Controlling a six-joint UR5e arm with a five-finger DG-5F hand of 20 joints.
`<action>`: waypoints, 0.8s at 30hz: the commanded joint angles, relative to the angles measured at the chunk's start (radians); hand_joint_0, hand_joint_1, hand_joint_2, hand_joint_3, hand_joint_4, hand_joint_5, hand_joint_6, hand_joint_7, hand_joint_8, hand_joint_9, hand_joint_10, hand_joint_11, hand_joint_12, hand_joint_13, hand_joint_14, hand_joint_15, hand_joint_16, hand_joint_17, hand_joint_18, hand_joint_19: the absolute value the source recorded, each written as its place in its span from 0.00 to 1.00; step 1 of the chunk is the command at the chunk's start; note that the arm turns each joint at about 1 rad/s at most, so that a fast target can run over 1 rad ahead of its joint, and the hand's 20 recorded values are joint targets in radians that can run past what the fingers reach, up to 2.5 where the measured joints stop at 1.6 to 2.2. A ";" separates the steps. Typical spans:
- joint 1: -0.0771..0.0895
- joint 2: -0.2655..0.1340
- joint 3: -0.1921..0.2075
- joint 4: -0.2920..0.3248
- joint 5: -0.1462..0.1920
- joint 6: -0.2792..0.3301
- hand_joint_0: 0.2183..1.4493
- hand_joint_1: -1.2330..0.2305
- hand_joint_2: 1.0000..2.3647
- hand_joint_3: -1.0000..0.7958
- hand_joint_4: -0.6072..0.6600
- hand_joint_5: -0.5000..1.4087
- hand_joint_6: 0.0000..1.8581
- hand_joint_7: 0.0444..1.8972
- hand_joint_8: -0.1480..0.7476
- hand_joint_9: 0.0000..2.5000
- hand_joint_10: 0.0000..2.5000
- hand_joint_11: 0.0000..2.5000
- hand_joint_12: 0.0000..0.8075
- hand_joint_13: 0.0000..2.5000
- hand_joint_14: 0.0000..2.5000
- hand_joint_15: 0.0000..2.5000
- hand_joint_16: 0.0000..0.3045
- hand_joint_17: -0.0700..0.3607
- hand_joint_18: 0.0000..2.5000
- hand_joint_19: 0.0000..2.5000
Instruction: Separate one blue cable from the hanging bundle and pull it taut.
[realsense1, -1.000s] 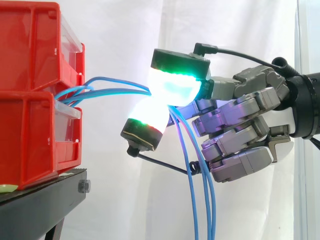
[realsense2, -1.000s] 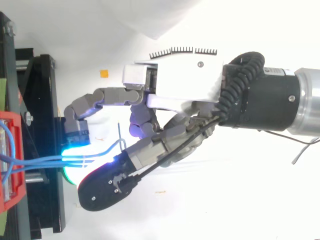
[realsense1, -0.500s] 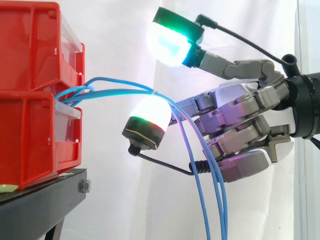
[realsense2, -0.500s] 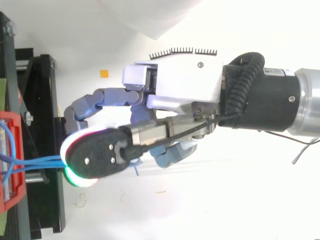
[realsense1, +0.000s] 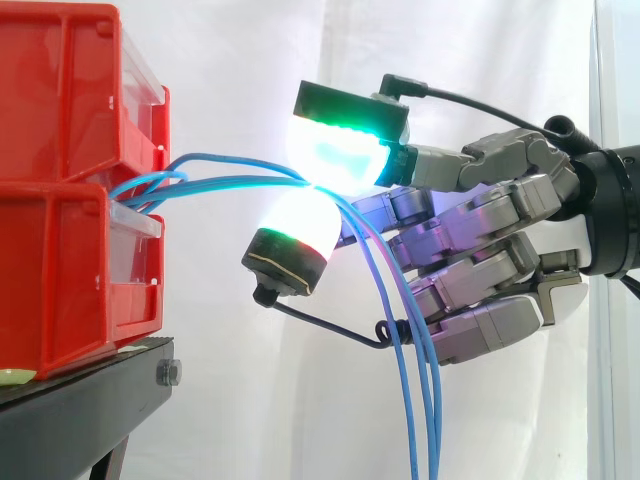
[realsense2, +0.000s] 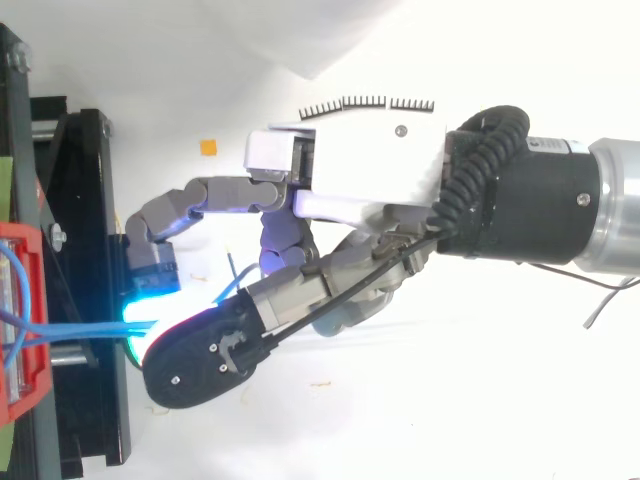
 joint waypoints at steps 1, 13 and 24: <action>0.000 0.000 0.000 0.000 0.006 0.000 0.46 0.36 0.00 0.28 0.47 0.34 0.27 0.71 0.37 0.95 0.01 0.97 0.38 0.55 0.65 0.46 0.14 0.38 0.56 0.60; 0.000 0.000 0.000 0.003 0.007 0.000 0.47 0.32 0.01 0.38 0.44 0.34 0.27 0.71 0.39 0.95 0.00 0.99 0.38 0.54 0.70 0.43 0.14 0.39 0.55 0.59; 0.000 0.000 0.000 0.000 0.011 0.000 0.43 0.20 0.02 0.44 0.44 0.34 0.27 0.71 0.38 0.94 0.00 0.99 0.39 0.54 0.66 0.46 0.15 0.39 0.56 0.58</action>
